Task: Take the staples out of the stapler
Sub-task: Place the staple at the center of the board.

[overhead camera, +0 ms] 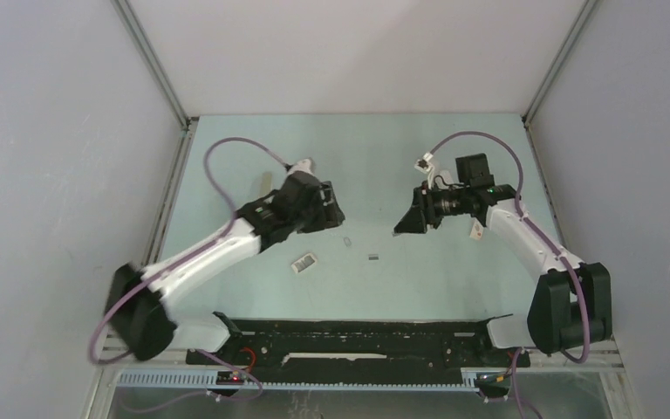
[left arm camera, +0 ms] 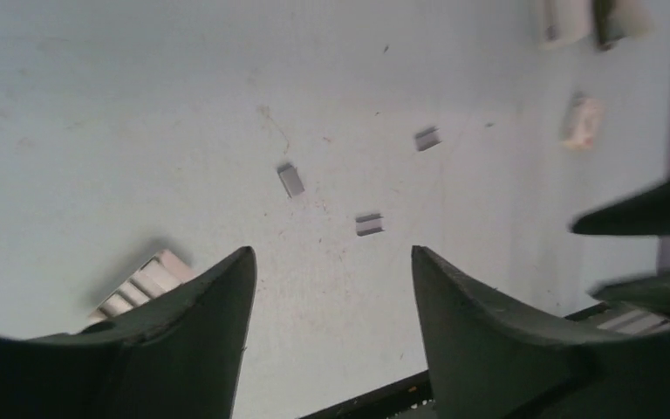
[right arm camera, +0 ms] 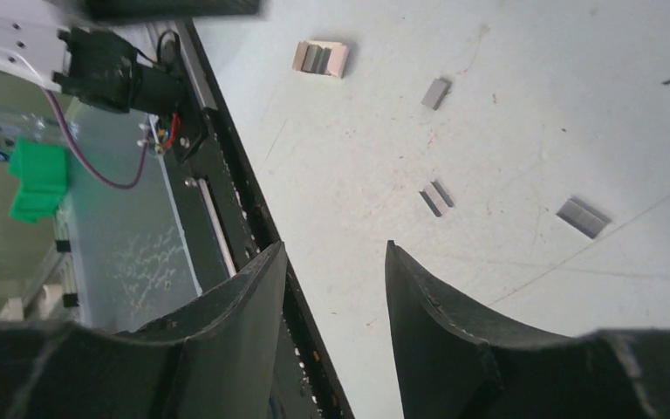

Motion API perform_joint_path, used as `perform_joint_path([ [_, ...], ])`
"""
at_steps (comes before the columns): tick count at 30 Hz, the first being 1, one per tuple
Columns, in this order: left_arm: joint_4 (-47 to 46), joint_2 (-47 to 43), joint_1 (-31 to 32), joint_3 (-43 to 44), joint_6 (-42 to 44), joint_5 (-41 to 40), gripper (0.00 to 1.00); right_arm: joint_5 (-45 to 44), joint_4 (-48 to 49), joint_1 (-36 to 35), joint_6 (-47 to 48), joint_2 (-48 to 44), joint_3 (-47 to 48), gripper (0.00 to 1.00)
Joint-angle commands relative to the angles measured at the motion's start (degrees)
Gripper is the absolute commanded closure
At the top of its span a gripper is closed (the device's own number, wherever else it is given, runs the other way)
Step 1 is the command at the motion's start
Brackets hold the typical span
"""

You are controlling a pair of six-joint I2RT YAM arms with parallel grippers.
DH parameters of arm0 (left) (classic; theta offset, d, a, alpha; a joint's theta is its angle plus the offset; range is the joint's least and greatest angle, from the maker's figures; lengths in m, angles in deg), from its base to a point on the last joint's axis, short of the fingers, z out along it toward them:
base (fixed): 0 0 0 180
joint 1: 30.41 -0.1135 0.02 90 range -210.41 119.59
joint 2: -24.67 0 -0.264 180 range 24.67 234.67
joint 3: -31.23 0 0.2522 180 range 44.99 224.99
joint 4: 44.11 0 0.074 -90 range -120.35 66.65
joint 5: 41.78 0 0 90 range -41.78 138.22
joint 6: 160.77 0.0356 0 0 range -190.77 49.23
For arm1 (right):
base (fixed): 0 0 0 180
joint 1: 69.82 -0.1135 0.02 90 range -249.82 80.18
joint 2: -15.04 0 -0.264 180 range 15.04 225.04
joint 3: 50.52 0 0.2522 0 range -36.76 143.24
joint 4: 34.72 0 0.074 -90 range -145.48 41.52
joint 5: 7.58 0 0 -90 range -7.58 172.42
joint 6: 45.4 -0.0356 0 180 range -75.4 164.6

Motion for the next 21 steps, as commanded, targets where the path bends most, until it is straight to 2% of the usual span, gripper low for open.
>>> perform_joint_path([
  [1, -5.9, -17.0, -0.7, -9.9, 8.3, -8.8, 0.22, -7.2, -7.2, -6.2, 7.4, 2.2, 6.8, 0.45],
  [4, -8.2, -25.1, -2.8, -18.1, 10.0, -10.4, 0.09, -13.3, -11.3, -11.7, 8.4, 6.4, 12.0, 0.46],
  [8, -10.8, -34.8, -8.1, -26.8, 8.3, -8.1, 0.01, -22.3, -13.2, -18.0, 6.8, 10.6, 16.7, 0.48],
  [14, -13.8, -47.5, -12.1, -36.4, 6.8, -9.2, 0.0, -33.4, -10.2, -23.2, -4.2, 16.0, 20.9, 0.48],
  [21, -13.3, -53.4, -15.0, -39.8, 7.4, -9.7, 0.0, -45.3, -8.8, -27.7, -14.5, 21.6, 24.0, 0.45],
])
